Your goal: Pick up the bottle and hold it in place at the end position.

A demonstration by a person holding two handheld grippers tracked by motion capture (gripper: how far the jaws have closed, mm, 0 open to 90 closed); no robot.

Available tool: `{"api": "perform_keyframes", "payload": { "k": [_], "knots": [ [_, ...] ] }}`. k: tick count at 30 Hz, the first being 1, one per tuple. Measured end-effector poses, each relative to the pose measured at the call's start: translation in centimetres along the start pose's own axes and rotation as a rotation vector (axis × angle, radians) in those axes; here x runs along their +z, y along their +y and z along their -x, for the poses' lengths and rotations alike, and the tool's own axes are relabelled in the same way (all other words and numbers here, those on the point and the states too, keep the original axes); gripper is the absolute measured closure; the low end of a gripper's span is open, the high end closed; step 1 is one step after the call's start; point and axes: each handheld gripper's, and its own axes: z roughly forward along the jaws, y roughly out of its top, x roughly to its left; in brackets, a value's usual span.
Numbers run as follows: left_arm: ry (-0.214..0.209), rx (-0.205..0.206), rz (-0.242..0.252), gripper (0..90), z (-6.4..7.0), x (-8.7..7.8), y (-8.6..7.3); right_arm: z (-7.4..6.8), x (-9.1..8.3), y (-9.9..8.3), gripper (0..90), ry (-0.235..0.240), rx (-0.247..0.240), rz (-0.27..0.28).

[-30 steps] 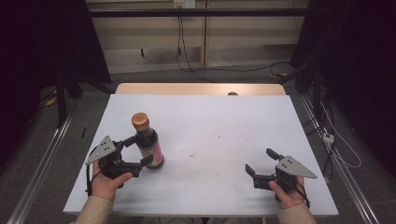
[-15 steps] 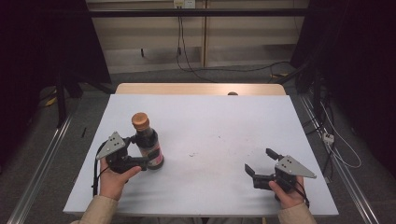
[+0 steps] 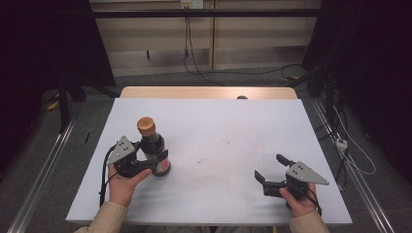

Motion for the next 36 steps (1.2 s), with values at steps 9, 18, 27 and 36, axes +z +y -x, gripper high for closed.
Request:
{"api": "perform_keyframes", "payload": {
  "k": [9, 18, 27, 36],
  "knots": [
    [0.022, 0.031, -0.004, 29.7, 0.2, 0.1, 0.2, 0.0, 0.0, 0.0, 2.5, -0.002, -0.001, 0.002],
    [0.017, -0.002, -0.010, 29.8, 0.3, 1.0, 0.9, 0.0, -0.1, 0.2, 2.5, -0.002, -0.001, 0.011],
    [-0.018, 0.005, -0.010, 29.7, 0.6, 2.5, 2.0, 0.0, -0.1, 0.2, 2.5, 0.003, -0.005, 0.018],
    [-0.046, 0.022, -0.025, 29.6, 0.9, 4.9, 2.6, 0.0, -0.2, 0.3, 2.5, 0.001, -0.008, 0.027]
  ]
}}
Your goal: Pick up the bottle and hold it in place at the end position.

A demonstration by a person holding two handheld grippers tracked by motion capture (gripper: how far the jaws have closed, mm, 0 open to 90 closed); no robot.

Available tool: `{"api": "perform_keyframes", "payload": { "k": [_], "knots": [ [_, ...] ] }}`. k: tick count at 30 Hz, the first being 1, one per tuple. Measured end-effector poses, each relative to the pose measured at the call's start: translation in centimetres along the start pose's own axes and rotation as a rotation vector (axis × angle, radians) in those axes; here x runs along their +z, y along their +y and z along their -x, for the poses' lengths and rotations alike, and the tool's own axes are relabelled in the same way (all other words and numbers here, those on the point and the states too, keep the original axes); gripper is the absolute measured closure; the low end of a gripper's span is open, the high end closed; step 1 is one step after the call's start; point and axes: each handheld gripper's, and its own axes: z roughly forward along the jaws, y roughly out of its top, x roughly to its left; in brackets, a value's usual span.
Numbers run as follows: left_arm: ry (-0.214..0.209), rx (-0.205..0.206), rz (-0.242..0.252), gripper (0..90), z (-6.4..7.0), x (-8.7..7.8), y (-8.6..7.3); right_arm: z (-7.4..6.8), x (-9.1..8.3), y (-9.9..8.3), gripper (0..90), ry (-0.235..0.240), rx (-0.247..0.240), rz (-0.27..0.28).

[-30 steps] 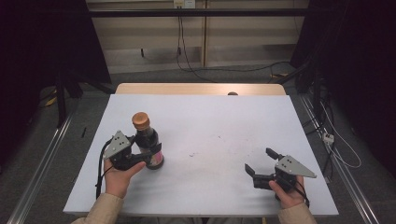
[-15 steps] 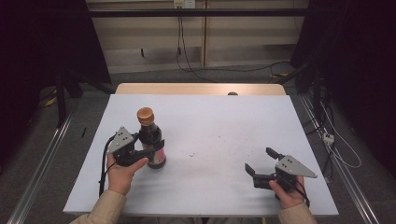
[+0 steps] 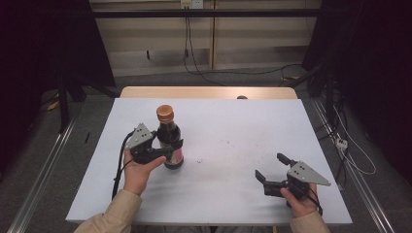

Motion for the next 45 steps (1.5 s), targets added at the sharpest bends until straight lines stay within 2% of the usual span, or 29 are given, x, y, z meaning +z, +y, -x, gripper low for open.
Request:
{"api": "perform_keyframes", "payload": {
  "k": [18, 35, 45],
  "knots": [
    [-0.025, 0.012, -0.010, 29.2, -0.1, 3.8, 1.3, 0.2, -0.1, 0.1, 2.5, -0.007, -0.012, 0.010],
    [-0.055, 0.017, -0.001, 29.1, -0.2, 7.1, 2.4, 0.2, -0.1, 0.0, 2.5, -0.001, -0.002, 0.012],
    [-0.060, 0.022, -0.002, 29.0, -0.3, 8.2, 2.7, 0.2, -0.1, 0.0, 2.5, 0.001, -0.002, 0.013]
  ]
}}
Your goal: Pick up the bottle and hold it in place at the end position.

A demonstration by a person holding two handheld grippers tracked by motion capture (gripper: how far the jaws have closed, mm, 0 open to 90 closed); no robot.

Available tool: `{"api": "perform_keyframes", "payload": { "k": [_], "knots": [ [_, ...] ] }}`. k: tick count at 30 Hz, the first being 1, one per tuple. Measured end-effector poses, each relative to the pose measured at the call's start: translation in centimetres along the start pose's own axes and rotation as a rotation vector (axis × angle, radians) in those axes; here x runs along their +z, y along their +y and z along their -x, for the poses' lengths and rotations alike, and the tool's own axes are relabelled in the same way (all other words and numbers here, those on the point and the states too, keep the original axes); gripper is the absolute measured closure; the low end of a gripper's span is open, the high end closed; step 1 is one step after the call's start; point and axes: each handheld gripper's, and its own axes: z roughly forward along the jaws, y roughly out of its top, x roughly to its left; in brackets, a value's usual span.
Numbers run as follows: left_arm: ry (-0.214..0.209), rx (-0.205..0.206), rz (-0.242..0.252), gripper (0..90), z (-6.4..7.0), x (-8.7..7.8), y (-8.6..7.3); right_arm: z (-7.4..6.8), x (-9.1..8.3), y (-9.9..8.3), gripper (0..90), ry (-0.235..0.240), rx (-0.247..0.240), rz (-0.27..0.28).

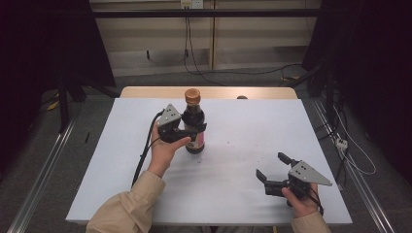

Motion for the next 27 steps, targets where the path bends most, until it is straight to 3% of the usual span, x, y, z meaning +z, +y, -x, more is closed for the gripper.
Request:
{"api": "perform_keyframes", "payload": {
  "k": [8, 27],
  "knots": [
    [-0.011, 0.019, 0.006, 29.0, 0.0, 1.1, 0.5, -0.1, -0.1, 0.1, 2.5, 0.000, 0.001, 0.002],
    [-0.022, 0.017, 0.017, 29.0, -0.4, 3.0, 0.7, 0.0, 0.0, 0.0, 2.4, -0.001, 0.004, 0.001]
  ]
}}
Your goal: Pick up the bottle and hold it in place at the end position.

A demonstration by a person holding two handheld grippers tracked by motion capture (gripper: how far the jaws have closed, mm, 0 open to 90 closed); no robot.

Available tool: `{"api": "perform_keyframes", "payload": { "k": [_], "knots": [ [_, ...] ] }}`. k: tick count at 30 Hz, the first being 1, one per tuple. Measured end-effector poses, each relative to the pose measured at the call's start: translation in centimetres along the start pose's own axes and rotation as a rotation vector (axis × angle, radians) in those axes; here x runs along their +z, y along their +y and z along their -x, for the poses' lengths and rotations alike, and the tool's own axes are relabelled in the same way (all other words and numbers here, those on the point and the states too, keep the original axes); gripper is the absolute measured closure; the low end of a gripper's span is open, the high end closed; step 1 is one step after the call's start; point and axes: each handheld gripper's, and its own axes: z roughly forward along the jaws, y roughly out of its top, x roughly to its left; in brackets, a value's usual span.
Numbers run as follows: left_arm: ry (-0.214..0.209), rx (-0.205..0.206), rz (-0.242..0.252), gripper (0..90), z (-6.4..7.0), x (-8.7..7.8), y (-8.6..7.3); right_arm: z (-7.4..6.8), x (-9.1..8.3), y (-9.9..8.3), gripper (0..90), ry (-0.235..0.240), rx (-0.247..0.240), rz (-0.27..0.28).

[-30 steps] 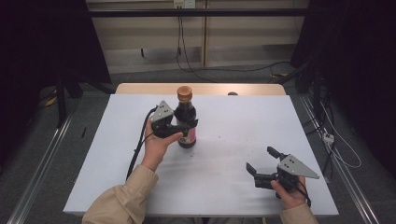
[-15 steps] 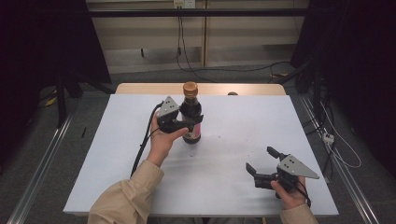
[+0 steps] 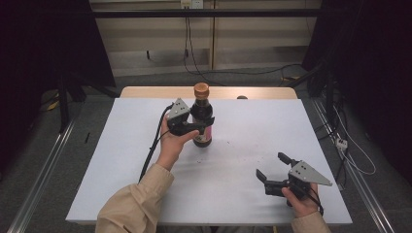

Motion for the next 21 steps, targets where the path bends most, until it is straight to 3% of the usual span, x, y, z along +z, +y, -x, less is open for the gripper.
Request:
{"api": "perform_keyframes", "payload": {
  "k": [11, 21],
  "knots": [
    [0.011, -0.003, 0.007, 29.0, 0.0, 1.0, -0.3, 0.0, 0.1, -0.1, 2.4, 0.001, 0.000, -0.002],
    [-0.006, 0.006, 0.003, 28.9, 0.4, 2.2, -0.6, 0.0, 0.0, -0.1, 2.4, 0.001, 0.005, -0.004]
  ]
}}
